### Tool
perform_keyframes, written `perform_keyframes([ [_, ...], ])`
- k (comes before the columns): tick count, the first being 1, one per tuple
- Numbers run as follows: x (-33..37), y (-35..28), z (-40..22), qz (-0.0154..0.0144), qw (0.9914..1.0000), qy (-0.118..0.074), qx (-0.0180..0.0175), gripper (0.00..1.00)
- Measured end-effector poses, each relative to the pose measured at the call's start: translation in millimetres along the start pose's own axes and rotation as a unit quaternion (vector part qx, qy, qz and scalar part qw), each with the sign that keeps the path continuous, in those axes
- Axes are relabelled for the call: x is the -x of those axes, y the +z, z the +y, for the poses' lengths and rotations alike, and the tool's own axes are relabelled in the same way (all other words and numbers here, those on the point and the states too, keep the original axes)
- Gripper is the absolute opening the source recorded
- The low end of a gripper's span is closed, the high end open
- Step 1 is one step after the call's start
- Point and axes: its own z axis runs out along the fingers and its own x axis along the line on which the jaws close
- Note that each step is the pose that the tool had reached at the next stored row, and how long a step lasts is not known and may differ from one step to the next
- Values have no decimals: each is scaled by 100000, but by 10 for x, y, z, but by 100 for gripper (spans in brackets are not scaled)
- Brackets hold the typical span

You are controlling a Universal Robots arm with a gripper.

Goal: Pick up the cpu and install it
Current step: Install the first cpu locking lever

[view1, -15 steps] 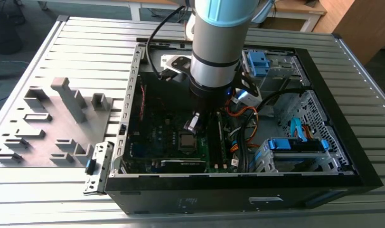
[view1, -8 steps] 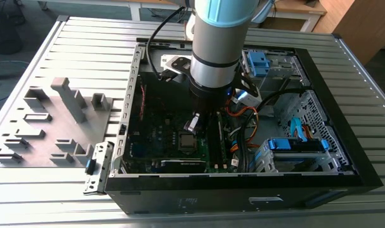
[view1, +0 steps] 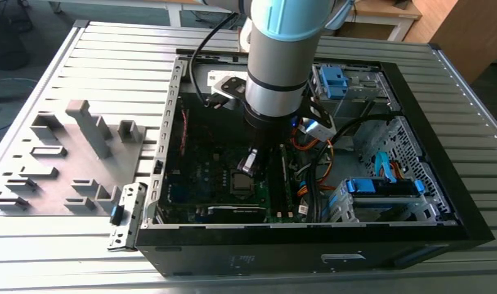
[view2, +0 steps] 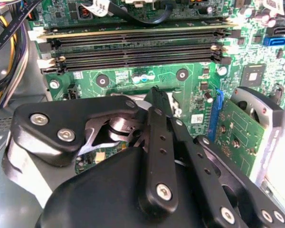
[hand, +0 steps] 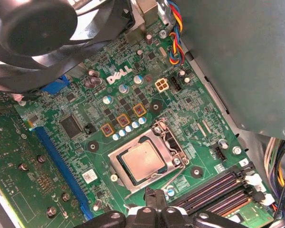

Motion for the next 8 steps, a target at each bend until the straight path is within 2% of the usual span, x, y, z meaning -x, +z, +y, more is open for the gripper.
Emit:
perform_keyframes([
  [8,2,51,4,10,100000,1,-17,12],
])
